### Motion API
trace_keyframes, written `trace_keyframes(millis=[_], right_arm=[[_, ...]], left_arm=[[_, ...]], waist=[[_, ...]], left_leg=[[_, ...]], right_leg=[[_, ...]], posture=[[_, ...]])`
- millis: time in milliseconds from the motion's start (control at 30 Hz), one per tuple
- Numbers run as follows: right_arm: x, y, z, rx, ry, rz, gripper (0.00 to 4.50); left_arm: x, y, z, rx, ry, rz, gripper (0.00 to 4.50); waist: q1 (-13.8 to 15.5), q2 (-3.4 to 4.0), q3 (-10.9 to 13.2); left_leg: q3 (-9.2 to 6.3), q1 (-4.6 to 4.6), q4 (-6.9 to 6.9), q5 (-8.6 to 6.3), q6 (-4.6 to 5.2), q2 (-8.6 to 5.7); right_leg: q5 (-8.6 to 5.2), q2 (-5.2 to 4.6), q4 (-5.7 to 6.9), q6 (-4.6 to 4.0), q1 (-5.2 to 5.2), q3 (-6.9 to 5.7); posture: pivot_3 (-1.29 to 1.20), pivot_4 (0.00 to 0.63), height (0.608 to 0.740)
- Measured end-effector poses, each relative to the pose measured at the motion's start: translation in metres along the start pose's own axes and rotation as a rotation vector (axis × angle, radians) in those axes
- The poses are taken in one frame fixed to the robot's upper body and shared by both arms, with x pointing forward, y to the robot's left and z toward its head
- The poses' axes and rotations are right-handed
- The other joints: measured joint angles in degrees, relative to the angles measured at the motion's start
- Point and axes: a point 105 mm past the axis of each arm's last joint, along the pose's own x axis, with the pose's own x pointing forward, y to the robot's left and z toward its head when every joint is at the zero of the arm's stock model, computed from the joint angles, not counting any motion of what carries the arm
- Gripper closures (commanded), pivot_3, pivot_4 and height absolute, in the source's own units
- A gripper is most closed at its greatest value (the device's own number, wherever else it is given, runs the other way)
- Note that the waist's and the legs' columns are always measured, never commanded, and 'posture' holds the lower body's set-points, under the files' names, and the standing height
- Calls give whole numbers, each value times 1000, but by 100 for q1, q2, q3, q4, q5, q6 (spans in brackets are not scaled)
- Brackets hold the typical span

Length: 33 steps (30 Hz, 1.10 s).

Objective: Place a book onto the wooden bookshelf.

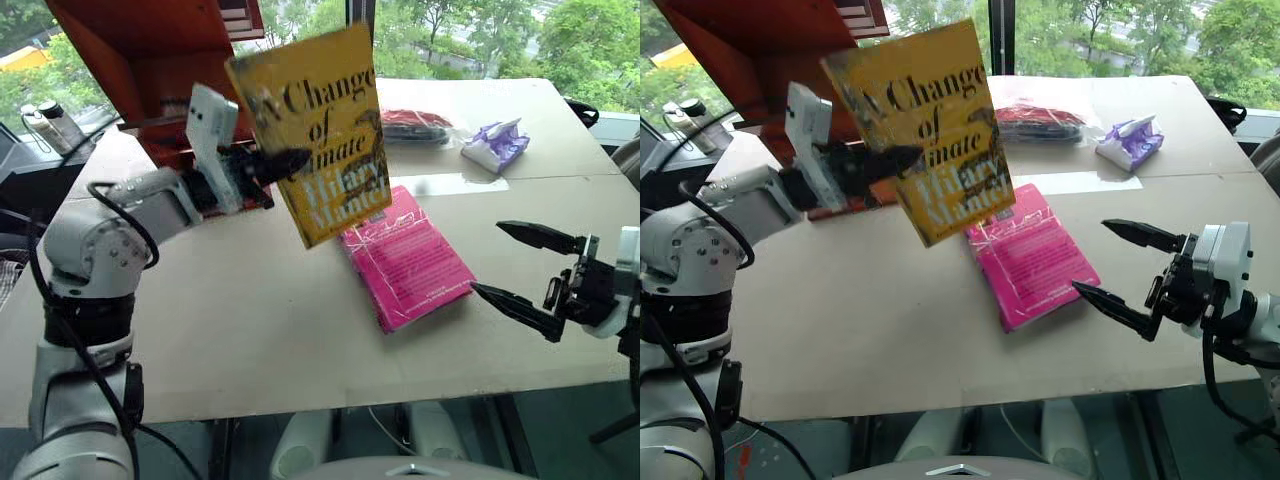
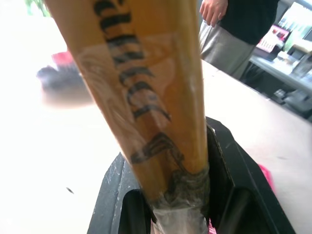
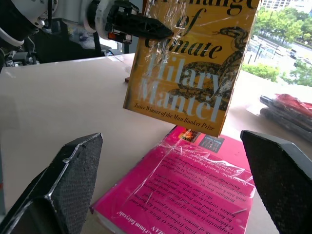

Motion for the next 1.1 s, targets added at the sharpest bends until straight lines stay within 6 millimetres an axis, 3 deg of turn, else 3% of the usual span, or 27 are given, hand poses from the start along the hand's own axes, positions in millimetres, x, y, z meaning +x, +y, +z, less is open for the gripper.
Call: trace_keyframes(millis=[100,133,200,300,400,567,800,1000,1100], right_arm=[[5,-15,13,-33,-64,-21,0],[7,-23,21,-45,-100,-31,0],[8,-27,26,-53,-126,-35,0],[13,-42,40,-80,-186,-48,0],[16,-49,41,-77,-203,-49,0],[18,-55,41,-91,-226,-55,0],[27,-61,45,-126,-273,-47,0],[34,-62,40,-116,-285,-40,0],[35,-61,40,-116,-288,-38,0]], left_arm=[[6,6,42,367,-53,44,3699],[7,7,60,565,-56,54,3699],[8,5,71,699,-54,55,3699],[14,15,91,1061,78,54,3699],[6,31,111,1230,186,103,3699],[-6,62,98,1259,432,120,3699],[-45,111,85,1146,842,213,3699],[-36,121,73,1134,960,212,3699],[-27,121,58,1094,1025,185,3699]], waist=[[-4,0,0],[-7,0,0],[-6,3,-2],[-12,-4,11],[-30,-2,11],[-100,10,15],[-200,10,19],[-256,15,17],[-285,23,14]], left_leg=[[-7,-34,2,0,0,-2],[-8,-43,2,0,0,-3],[-7,-50,-9,0,0,-4],[2,-109,0,0,0,-19],[5,-131,0,0,0,-20],[-1,-141,6,0,1,-21],[-6,-140,15,0,2,-23],[-7,-126,40,1,2,-22],[-5,-102,49,-7,19,-21]], right_leg=[[2,-1,-18,3,-23,-11],[3,-1,-18,3,-34,-11],[2,-6,-17,4,-49,-11],[5,-3,-14,4,-98,-32],[4,-3,-13,6,-119,-38],[3,-2,-6,7,-121,-50],[2,-2,20,9,-122,-56],[1,-4,69,8,-121,-55],[1,-2,103,8,-111,-48]], posture=[[0,150,740],[0,150,740],[0,150,740],[0,150,740],[0,150,740],[0,150,740],[0,150,740],[0,150,740],[0,150,740]])
